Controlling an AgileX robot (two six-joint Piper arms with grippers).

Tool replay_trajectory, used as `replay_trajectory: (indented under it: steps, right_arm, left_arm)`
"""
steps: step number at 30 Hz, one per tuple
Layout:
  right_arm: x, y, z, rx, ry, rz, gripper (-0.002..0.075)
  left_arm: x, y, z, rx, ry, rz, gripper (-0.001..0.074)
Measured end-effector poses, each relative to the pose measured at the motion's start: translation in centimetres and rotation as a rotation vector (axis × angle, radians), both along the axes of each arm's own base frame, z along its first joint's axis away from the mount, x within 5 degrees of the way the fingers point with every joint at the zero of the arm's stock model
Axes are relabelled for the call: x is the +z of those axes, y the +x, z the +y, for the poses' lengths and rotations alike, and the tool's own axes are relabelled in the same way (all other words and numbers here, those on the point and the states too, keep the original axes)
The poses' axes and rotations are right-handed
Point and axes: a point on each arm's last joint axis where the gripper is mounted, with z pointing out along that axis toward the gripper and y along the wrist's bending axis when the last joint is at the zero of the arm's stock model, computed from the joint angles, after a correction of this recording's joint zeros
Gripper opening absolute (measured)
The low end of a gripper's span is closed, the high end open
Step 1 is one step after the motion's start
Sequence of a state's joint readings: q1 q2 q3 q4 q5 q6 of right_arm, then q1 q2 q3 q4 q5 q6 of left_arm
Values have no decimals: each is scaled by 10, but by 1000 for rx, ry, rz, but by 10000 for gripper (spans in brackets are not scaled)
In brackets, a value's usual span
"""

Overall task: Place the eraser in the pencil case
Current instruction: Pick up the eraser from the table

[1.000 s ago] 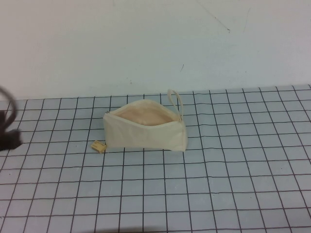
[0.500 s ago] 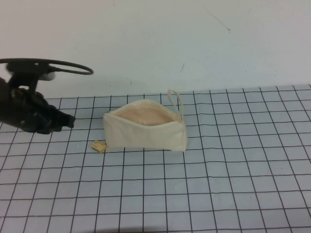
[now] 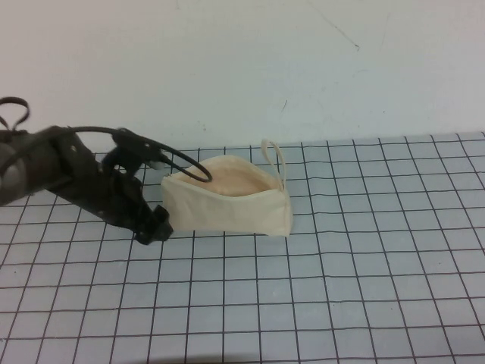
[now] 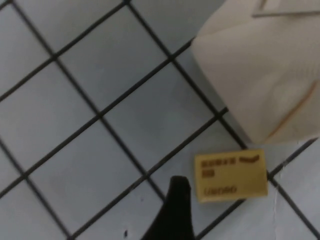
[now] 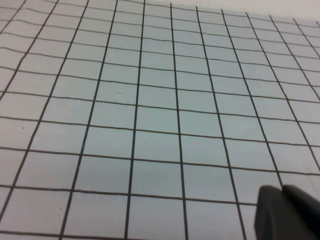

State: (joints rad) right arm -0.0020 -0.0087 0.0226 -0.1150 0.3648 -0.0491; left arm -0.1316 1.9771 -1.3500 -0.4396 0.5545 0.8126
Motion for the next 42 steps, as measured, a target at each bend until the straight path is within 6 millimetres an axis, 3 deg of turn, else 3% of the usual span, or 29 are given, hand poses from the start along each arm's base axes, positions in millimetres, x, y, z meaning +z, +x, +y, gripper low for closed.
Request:
replay_trajectory:
  steps: [5, 14, 21, 25, 30, 33, 37, 40, 42]
  right_arm:
    - [0, 0, 0, 1, -2, 0, -1]
    - [0, 0, 0, 1, -2, 0, -1]
    - [0, 0, 0, 1, -2, 0, -1]
    - [0, 0, 0, 1, -2, 0, -1]
    - [0, 0, 0, 1, -3, 0, -1]
    - [0, 0, 0, 1, -3, 0, -1]
    - [0, 0, 0, 1, -3, 0, -1]
    - [0, 0, 0, 1, -3, 0, -1]
    - [0, 0, 0, 1, -3, 0, -1]
  left_arm:
    - [-14, 4, -11, -23, 13, -12, 627]
    - [-16, 12, -10, 48, 0, -72, 579]
    - [-29, 13, -11, 62, -4, -33, 556]
    - [-32, 11, -12, 54, -6, -2, 486]
    - [-33, 9, -14, 46, -10, 24, 296]
    - [-33, 8, -14, 41, -11, 37, 280]
    - [-26, 0, -14, -17, 16, 97, 280]
    - [4, -13, -14, -132, 61, 220, 280]
    - [34, -17, -16, -172, 47, 237, 280]
